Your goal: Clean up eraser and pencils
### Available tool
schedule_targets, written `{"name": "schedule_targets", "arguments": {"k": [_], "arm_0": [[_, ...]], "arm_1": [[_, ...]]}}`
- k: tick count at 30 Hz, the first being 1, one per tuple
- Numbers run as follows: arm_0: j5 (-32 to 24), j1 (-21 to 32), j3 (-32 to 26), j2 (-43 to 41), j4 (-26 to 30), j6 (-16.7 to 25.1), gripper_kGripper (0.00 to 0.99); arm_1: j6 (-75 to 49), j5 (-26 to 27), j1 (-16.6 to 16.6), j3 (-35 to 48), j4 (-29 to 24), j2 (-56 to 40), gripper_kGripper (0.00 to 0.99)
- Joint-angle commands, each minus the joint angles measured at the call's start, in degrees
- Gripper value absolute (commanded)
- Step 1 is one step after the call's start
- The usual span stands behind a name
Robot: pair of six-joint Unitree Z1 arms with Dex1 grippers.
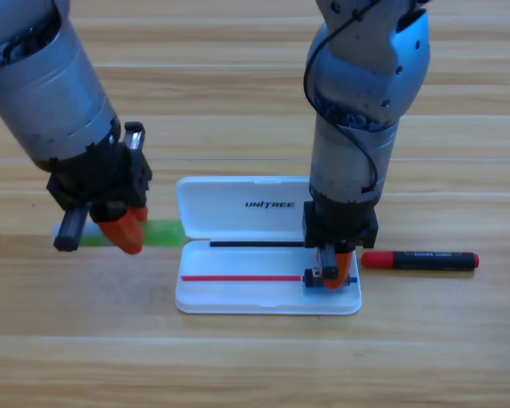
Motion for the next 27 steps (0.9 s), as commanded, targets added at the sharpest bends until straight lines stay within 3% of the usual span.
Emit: {"name": "schedule_targets", "arguments": {"k": [1, 11, 13, 16, 17, 27], "arm_0": [[-0.7, -1.0, 0.9, 2.0, 0.8, -0.7, 0.000], [-0.7, -1.0, 1.1, 2.3, 0.9, -0.7, 0.000], [-0.7, -1.0, 1.1, 2.4, 0.9, -0.7, 0.000], [-0.7, -1.0, 1.2, 2.7, 0.9, -0.6, 0.000], [-0.8, -1.0, 1.2, 2.7, 0.9, -0.6, 0.000], [-1.1, -1.0, 0.9, 3.5, 0.9, -0.6, 0.000]], "arm_1": [[0.3, -0.7, 0.4, 1.5, 0.0, 2.4, 0.000], [0.6, -0.7, 0.4, 3.0, -0.2, 1.7, 0.000], [0.9, -0.7, 0.4, 3.0, -0.1, 1.5, 0.215], [1.3, -1.1, 0.4, 3.1, -0.1, 0.8, 0.747], [1.4, -1.1, 0.4, 3.1, -0.2, 0.4, 0.810], [1.5, 0.6, 0.2, 7.7, 0.4, -11.9, 0.848]]}}
